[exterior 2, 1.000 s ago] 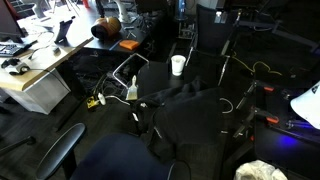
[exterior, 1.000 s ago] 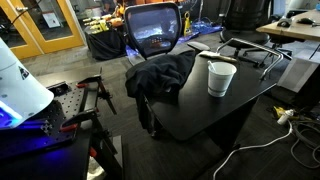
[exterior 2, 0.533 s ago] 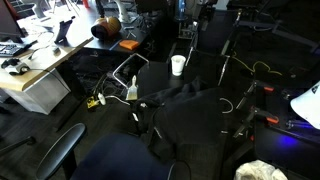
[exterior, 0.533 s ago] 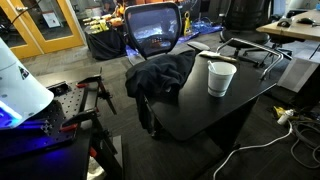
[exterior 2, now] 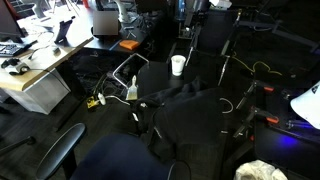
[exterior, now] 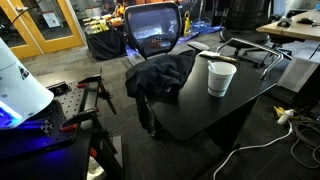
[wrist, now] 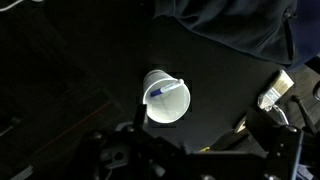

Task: Remove the pen from the cup and put it on the table

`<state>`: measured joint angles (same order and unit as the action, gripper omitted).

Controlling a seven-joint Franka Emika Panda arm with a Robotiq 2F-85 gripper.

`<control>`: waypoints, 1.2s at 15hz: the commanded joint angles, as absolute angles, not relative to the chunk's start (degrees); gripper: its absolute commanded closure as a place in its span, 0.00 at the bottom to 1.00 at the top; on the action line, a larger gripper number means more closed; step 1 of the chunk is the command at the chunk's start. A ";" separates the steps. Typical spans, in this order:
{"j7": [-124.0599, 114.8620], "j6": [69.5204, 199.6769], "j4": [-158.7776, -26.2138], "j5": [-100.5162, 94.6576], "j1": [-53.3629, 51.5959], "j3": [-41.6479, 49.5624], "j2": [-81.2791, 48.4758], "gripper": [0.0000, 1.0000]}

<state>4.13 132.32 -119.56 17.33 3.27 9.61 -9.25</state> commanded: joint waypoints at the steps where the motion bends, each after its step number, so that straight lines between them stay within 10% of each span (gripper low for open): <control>1: 3.83 132.26 -119.43 16.89 4.97 7.88 -9.19 0.00; 18: -11.55 129.85 -106.75 16.17 5.10 6.99 -25.57 0.00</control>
<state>-9.48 130.67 -109.01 16.58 3.89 8.05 -23.48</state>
